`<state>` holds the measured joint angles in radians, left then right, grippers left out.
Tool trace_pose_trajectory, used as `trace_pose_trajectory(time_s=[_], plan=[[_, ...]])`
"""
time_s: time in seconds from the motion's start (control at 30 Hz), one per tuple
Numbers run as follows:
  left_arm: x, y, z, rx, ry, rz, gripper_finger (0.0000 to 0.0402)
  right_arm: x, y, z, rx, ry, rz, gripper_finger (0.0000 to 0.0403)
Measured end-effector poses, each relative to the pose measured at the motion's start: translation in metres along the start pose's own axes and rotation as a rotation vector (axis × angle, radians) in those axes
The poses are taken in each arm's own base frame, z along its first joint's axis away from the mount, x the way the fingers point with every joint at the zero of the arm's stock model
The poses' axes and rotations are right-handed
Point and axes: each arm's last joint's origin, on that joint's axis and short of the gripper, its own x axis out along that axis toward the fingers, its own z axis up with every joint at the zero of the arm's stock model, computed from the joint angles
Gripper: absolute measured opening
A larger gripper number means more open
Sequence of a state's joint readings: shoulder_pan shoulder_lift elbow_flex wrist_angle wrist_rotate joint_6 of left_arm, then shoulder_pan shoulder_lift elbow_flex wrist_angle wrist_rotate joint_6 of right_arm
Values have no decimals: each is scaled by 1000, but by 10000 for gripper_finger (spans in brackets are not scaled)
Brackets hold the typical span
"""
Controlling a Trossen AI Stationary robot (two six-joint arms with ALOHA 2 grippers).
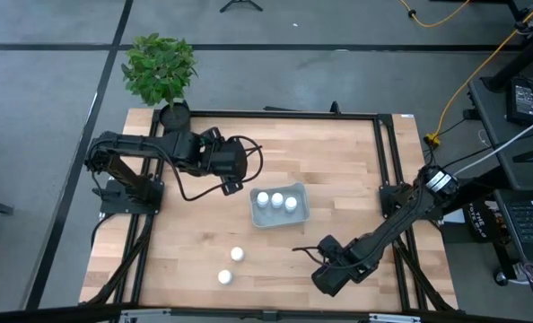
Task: Pick and place pill bottles into a basket
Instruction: Put the white medicine bottle into the gray bin
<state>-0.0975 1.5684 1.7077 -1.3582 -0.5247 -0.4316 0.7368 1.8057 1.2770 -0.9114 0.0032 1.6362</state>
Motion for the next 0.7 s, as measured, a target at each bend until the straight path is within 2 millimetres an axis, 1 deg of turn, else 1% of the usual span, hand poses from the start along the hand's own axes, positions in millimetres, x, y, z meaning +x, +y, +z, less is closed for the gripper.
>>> trace_pose_trajectory(time_s=[0.1,0.17,0.27,0.37,0.47,0.57,0.7], plan=[[0,0,0,0,0,0,267,-3,2,0,-23,1,11,150],[0,0,0,0,0,0,267,-9,7,0,-47,-1,30,150],[0,0,0,0,-1,2,267,-25,12,5,-83,-4,16,150],[0,0,0,-1,-2,4,267,-47,15,14,-120,-32,-14,150],[0,0,0,-1,-2,4,267,-71,19,29,-172,-83,-27,150],[0,0,0,-1,-3,4,267,-93,21,49,-234,-126,-25,150],[0,0,0,-1,-2,4,267,-112,22,83,-306,-193,-6,150]])
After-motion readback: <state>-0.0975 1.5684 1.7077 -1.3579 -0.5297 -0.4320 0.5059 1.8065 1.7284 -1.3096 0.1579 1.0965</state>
